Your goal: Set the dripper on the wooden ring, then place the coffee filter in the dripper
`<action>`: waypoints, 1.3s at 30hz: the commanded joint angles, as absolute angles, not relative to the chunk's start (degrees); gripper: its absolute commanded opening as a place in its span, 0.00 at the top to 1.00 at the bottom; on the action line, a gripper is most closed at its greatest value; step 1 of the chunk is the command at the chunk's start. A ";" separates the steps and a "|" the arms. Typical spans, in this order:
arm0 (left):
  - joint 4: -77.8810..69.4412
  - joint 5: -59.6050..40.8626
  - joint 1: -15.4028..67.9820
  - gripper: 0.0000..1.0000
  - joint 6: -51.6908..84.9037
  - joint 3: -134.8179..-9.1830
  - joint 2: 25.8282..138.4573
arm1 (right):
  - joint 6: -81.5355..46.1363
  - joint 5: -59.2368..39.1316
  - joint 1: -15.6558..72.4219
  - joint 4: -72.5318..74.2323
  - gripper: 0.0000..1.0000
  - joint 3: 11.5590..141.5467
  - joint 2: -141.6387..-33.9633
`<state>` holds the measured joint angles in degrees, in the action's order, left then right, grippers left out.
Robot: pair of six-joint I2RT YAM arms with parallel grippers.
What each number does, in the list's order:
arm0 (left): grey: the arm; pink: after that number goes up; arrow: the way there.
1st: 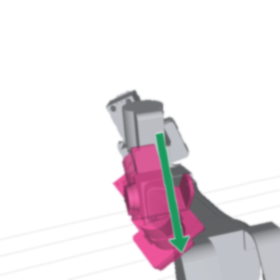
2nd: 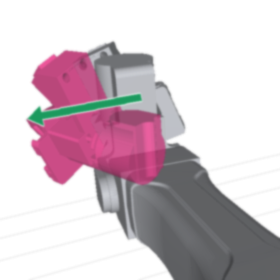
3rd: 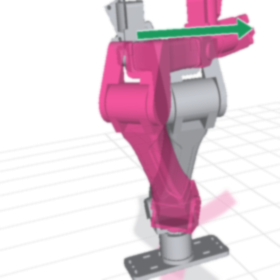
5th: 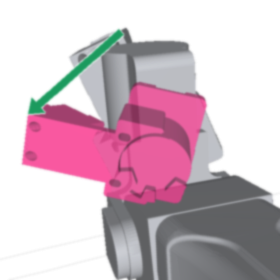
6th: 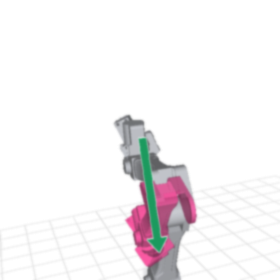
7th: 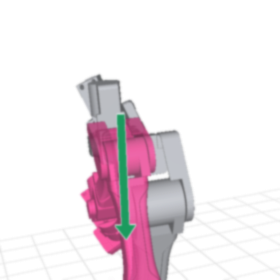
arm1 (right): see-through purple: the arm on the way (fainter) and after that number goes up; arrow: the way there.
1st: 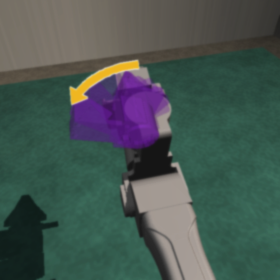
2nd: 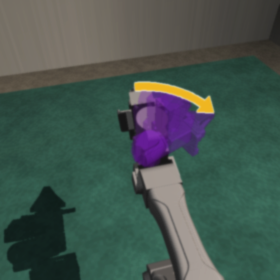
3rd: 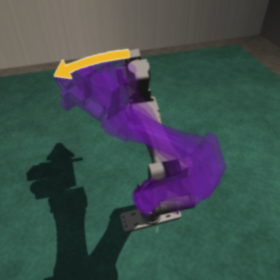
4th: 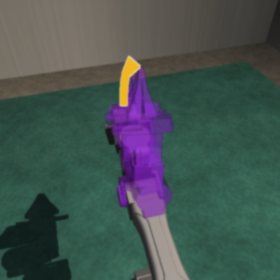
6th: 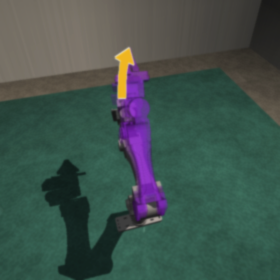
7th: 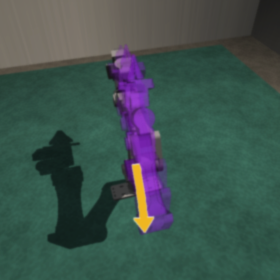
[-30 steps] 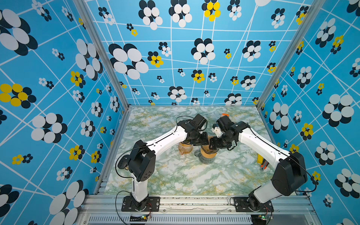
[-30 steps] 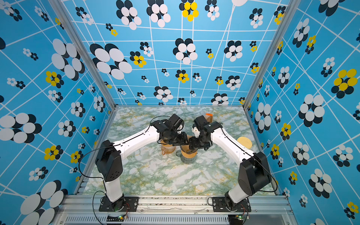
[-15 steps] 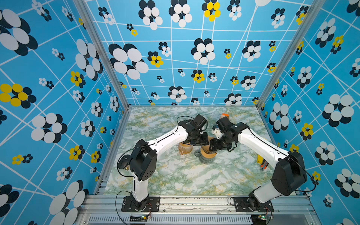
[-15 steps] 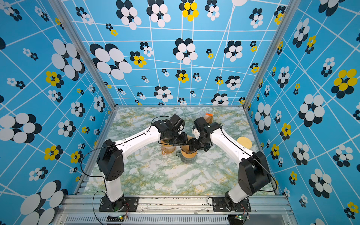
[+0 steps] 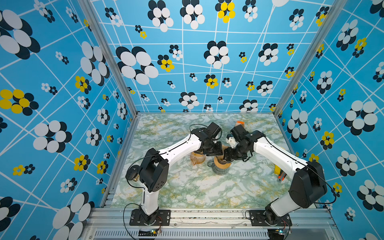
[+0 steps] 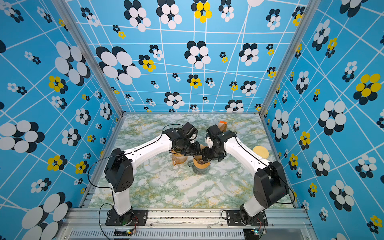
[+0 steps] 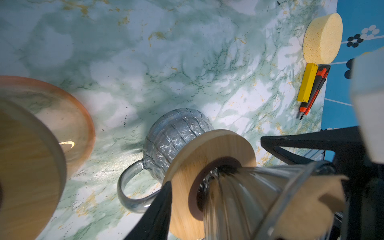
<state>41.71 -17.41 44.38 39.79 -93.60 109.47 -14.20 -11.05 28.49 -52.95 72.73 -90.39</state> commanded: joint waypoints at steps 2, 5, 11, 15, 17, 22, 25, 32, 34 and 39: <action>43.07 -16.20 44.60 0.53 38.81 -95.49 110.31 | -15.07 -11.92 28.80 -54.05 0.28 75.56 -87.43; 43.15 -16.17 44.56 0.53 38.78 -95.46 109.91 | -15.47 -12.44 28.27 -54.40 0.28 77.26 -86.46; 43.04 -16.35 44.62 0.53 38.88 -95.58 109.28 | -15.58 -12.39 26.40 -55.69 0.28 78.71 -84.02; 42.85 -16.69 44.64 0.53 38.96 -95.86 108.83 | -15.30 -12.48 25.54 -56.32 0.28 78.77 -82.16; 42.80 -16.91 44.65 0.53 38.95 -95.94 108.20 | -15.09 -12.39 25.07 -56.38 0.28 78.43 -81.13; 42.87 -17.07 44.83 0.49 38.92 -95.65 106.44 | -14.85 -12.48 24.30 -56.12 0.28 77.46 -78.83; 43.05 -16.90 44.88 0.48 38.85 -94.95 106.35 | -15.01 -12.48 24.30 -55.73 0.28 77.09 -77.90; 43.54 -16.67 44.97 0.46 39.02 -93.79 103.24 | -15.67 -12.80 24.25 -55.08 0.28 76.65 -76.56; 43.98 -16.36 44.92 0.46 38.85 -93.83 102.40 | -15.65 -12.59 24.21 -55.02 0.28 76.56 -76.08; 45.70 -15.74 44.91 0.46 38.36 -93.95 100.16 | -15.49 -12.07 24.26 -55.20 0.28 76.51 -74.86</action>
<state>43.13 -16.84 44.64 39.55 -93.86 103.24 -15.29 -12.12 24.56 -54.83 77.32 -76.51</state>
